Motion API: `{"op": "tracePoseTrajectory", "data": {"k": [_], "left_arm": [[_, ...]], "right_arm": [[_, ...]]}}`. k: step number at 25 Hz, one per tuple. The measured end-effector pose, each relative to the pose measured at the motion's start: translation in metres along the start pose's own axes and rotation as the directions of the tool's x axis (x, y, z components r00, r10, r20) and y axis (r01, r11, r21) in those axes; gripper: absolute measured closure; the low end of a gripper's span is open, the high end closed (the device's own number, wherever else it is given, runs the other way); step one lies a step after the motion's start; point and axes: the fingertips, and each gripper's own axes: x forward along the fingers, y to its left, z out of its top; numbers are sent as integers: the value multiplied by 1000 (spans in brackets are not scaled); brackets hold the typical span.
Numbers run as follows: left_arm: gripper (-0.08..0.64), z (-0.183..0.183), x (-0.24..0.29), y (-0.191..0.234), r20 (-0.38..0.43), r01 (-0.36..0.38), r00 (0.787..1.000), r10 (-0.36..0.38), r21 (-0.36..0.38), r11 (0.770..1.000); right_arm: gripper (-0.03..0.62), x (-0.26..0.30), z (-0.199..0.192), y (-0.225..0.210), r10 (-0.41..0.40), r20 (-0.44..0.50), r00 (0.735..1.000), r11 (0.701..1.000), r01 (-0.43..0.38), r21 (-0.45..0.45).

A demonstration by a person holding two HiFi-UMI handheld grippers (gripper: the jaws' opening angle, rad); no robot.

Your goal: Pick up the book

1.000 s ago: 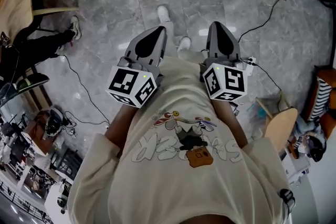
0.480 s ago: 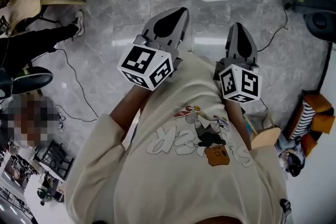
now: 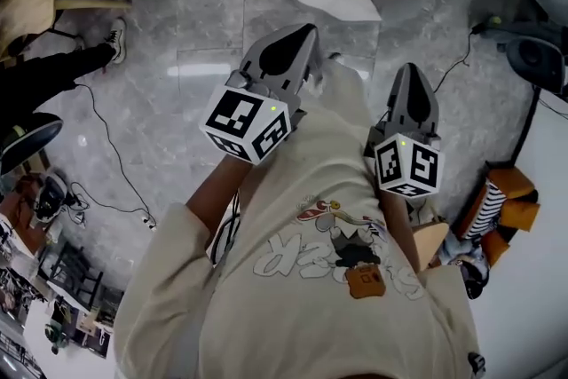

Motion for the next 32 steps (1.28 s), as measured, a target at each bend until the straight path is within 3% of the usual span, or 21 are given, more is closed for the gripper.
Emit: {"op": "tracePoseTrajectory", "data": {"k": [3,8,11,18,23,32], "left_arm": [[555,2,17,7,0,-24,1000,24,-16,1000],[555,-1,31,10,-34,-43,999,42,-29,999],[555,-2,53,7,-59,-54,997,53,-16,998],[555,16,134,-12,-116,-66,991,67,19,998],[555,32,193,-24,-86,-94,992,97,32,995],[555,39,240,-27,-50,-197,979,197,-1,980]], "right_arm": [[568,22,6,4,50,-10,999,999,-50,-13],[568,39,11,-8,54,-6,998,998,-54,16],[568,55,21,-28,71,36,997,996,-73,56],[568,106,74,-81,140,80,987,990,-141,14],[568,153,99,-117,214,93,972,976,-216,9],[569,205,110,-154,330,79,941,943,-332,20]]}}
